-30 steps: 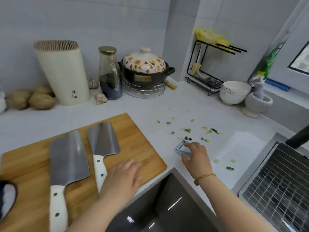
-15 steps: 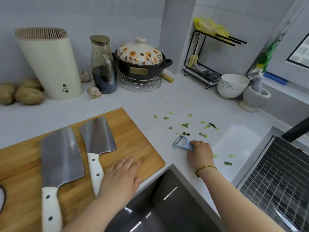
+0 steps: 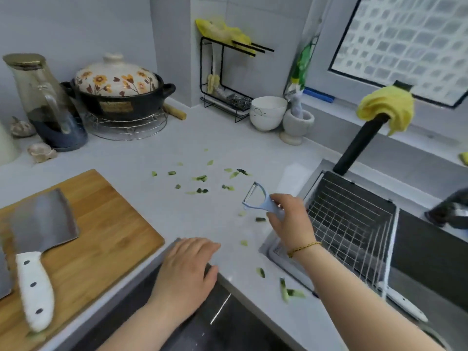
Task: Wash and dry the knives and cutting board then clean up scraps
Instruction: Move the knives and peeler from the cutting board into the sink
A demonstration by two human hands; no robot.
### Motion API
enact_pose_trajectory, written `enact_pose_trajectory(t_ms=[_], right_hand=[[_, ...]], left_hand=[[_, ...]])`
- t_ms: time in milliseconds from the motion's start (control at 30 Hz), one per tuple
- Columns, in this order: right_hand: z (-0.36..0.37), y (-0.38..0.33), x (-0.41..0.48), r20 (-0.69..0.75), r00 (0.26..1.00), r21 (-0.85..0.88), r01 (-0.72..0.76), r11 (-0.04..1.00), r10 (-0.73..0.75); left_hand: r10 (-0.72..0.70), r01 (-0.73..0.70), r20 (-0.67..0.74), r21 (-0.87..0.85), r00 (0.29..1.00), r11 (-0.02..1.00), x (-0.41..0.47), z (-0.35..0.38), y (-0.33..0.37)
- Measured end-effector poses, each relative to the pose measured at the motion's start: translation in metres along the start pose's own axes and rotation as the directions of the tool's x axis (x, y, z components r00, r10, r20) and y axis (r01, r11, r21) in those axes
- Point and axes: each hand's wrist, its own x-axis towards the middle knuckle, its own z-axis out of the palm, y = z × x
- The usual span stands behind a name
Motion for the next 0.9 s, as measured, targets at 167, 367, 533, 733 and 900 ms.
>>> enact_pose_trajectory(t_ms=[167,367,533,733,900], right_hand=[[-0.068,0.09,-0.043,-0.059,0.989,-0.038,-0.138,0.99,0.135],[-0.114,0.219,-0.105,-0.143,0.904,-0.045,-0.412,0.91,0.402],[-0.129,0.298,-0.143,-0.071,0.802,-0.107,-0.597,0.795,0.593],[-0.101,0.342,-0.14,0.167,0.742,-0.306,-0.587,0.75,0.649],[-0.064,0.347,-0.106,0.29,0.738,-0.366,-0.503,0.783,0.61]], left_hand=[[0.221,-0.219,-0.001,-0.128,0.975,0.967,0.025,0.05,0.079],[0.33,-0.306,0.169,-0.152,0.929,0.94,0.046,0.109,0.167],[0.328,-0.294,0.33,-0.15,0.885,0.944,0.068,0.141,0.217],[0.249,-0.227,0.5,-0.105,0.829,0.968,0.075,0.165,0.238],[0.158,-0.155,0.579,-0.055,0.8,0.986,0.074,0.165,0.237]])
